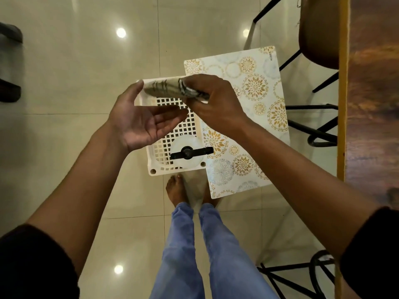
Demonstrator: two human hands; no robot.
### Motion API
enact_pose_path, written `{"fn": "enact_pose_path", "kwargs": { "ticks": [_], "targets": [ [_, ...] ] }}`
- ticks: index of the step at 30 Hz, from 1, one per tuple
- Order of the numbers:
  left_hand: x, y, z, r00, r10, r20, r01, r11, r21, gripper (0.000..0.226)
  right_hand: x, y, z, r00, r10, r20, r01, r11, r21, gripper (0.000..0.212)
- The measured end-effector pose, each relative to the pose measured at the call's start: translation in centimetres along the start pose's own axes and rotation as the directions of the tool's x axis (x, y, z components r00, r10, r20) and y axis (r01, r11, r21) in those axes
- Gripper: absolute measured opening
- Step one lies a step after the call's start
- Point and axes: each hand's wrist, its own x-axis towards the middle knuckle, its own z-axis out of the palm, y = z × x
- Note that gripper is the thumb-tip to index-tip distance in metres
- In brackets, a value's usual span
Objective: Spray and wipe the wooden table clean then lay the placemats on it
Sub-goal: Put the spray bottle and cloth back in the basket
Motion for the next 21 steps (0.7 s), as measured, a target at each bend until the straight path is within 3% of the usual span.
{"fn": "enact_pose_path", "kwargs": {
  "ticks": [3, 6, 8, 10, 14, 17, 21],
  "targets": [
    [0.9, 0.3, 0.1, 0.994, 0.079, -0.078, -0.077, 0.997, 0.027, 0.053, 0.3, 1.2, 0.3, 0.979, -0.165, 0.122, 0.177, 0.979, -0.103, 0.034],
    [1.5, 0.1, -0.2, 0.979, 0.164, -0.121, -0.159, 0.986, 0.05, 0.041, 0.1, 1.9, 0.3, 0.972, -0.143, 0.184, 0.164, 0.981, -0.106, 0.045],
    [2.0, -0.2, -0.6, 0.971, 0.206, -0.124, -0.206, 0.978, 0.018, 0.044, 0.0, 2.2, 0.3, 0.991, -0.07, 0.115, 0.072, 0.997, -0.011, 0.06],
    [2.4, -0.4, -1.0, 0.965, 0.234, -0.118, -0.239, 0.97, -0.036, 0.05, 0.3, 2.5, 0.4, 0.989, 0.104, 0.104, -0.117, 0.984, 0.136, 0.071],
    [4.0, -0.7, -2.0, 0.954, 0.258, -0.156, -0.261, 0.965, -0.003, 0.045, 1.4, 3.2, 1.2, 0.915, 0.338, 0.218, -0.395, 0.861, 0.321, 0.066],
    [5.5, -1.0, -2.9, 0.938, 0.277, -0.209, -0.263, 0.96, 0.094, 0.039, 2.0, 3.7, 2.1, 0.883, 0.403, 0.241, -0.465, 0.825, 0.321, 0.056],
    [7.1, -1.2, -3.6, 0.873, 0.381, -0.303, -0.267, 0.895, 0.356, 0.032, 2.5, 4.6, 3.7, 0.912, 0.378, 0.16, -0.401, 0.904, 0.147, 0.054]
  ]
}}
